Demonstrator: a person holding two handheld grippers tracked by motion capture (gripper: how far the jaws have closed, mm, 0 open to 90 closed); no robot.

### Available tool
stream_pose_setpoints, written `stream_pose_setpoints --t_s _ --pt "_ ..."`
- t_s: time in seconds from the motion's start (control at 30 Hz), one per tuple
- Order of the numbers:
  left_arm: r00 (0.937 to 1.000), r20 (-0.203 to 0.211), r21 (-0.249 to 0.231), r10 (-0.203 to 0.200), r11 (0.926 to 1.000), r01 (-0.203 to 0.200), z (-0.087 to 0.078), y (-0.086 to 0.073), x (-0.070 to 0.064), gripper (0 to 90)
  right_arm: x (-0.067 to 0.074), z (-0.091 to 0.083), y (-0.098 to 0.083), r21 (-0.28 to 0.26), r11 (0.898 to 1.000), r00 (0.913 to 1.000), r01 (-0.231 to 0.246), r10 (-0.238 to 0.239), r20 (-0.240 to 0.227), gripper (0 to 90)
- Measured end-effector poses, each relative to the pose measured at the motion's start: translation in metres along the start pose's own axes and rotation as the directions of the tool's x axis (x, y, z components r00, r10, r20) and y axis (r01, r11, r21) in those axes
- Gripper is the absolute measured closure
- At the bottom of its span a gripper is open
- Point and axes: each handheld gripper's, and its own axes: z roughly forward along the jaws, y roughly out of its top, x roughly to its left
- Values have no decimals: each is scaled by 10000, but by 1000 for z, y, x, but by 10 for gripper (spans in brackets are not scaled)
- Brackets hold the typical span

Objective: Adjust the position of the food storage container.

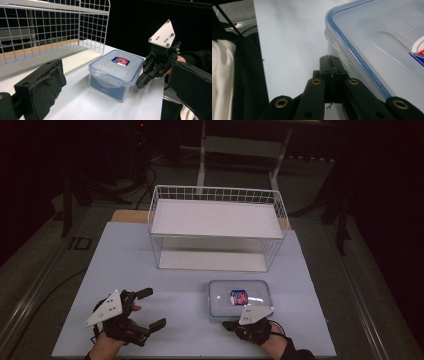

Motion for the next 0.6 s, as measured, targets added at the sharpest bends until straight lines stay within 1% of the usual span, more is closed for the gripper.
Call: stream_pose_setpoints --t_s 0.07,0.1,0.17,0.2,0.23,0.3,0.37,0.47,0.5,0.53,0.57,0.6 --pt "10000 -15 19 21 10000 -21 0 0 0 6 -1 1 0 -13 10000 10000 11 -11 35 900" --pt "10000 -19 39 -6 10000 6 0 0 1 6 -1 2 1 -187 9997 9999 -156 155 -41 900" --pt "10000 -44 50 -4 10000 5 0 0 0 6 -1 2 1 -210 9997 9999 -154 152 -77 900" --pt "10000 -52 66 17 10000 -17 0 -1 0 6 1 -2 2 -281 9994 9993 -194 185 -315 900" --pt "10000 -52 66 17 10000 -17 0 -1 0 6 2 -5 2 -381 9991 9990 -200 185 -395 900" --pt "10000 -40 79 18 10000 -17 0 -1 0 6 4 -13 3 -501 9987 9994 -133 117 -316 900" --pt "10000 -41 89 62 9999 -62 1 -1 0 6 2 -23 4 -738 9971 9998 -175 165 -146 900" --pt "9999 -58 123 92 9999 -91 1 0 0 6 -6 -40 3 -980 9948 9990 -277 310 318 900" --pt "9999 -54 113 99 9999 -98 0 0 -1 6 -6 -40 3 -980 9948 9990 -277 310 318 900" --pt "9999 -72 102 99 9999 -99 0 0 0 6 -13 -52 1 -1105 9929 9959 -436 520 740 900" --pt "9999 -72 102 99 9999 -99 0 0 0 6 -13 -52 1 -1105 9929 9959 -436 520 740 900" --pt "9999 -64 83 83 9999 -83 1 0 0 6 -19 -62 -3 -1169 9916 9915 -547 678 1109 900"
